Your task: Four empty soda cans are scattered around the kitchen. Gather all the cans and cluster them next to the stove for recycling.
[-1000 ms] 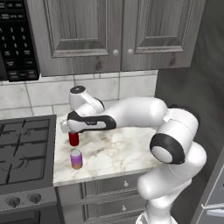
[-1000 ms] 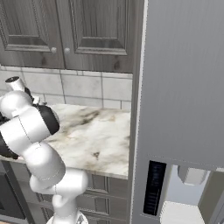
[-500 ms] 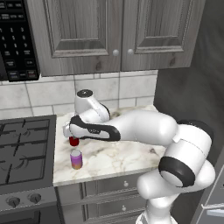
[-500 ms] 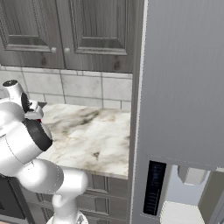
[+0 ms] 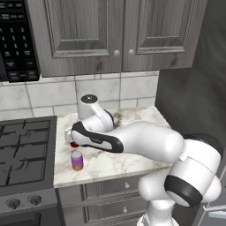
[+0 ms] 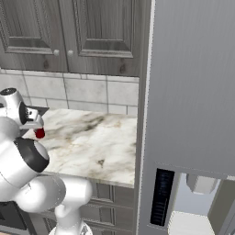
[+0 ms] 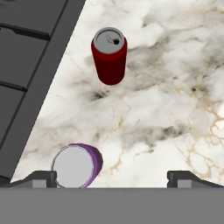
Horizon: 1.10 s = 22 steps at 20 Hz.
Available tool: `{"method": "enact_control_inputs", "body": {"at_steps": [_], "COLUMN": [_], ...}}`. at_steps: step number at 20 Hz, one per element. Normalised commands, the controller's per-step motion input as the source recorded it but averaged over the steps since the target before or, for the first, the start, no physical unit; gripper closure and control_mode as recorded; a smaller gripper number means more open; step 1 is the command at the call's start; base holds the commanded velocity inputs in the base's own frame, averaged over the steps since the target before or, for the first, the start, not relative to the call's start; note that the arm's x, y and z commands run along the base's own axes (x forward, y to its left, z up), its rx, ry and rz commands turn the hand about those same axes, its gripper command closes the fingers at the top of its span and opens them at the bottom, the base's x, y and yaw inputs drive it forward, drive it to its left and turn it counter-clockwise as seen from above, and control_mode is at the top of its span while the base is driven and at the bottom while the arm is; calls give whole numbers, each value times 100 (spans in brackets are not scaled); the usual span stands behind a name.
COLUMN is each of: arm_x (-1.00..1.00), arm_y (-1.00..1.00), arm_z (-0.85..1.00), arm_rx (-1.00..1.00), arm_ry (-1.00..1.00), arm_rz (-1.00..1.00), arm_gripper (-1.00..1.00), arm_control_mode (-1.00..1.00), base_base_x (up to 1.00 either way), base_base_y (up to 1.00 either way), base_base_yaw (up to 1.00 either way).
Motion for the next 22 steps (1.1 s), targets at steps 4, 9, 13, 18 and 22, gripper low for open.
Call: {"method": "enact_control_inputs", "body": {"at_steps": [4,9,13,18,22], "arm_x": [-2,-12,-15,-13,-12], "arm_y": [3,7,7,6,8], "arm_z": [8,5,4,0,0], "arm_rx": [0,0,0,0,0], "arm_ry": [0,1,3,3,3], "arm_rz": [0,0,0,0,0], "arm_gripper": [-100,-100,-100,-100,-100], "arm_control_mode": [-100,-100,-100,-100,-100], "base_base_x": [0,0,0,0,0], "base_base_y": [0,0,0,0,0], "base_base_yaw": [0,0,0,0,0]}}
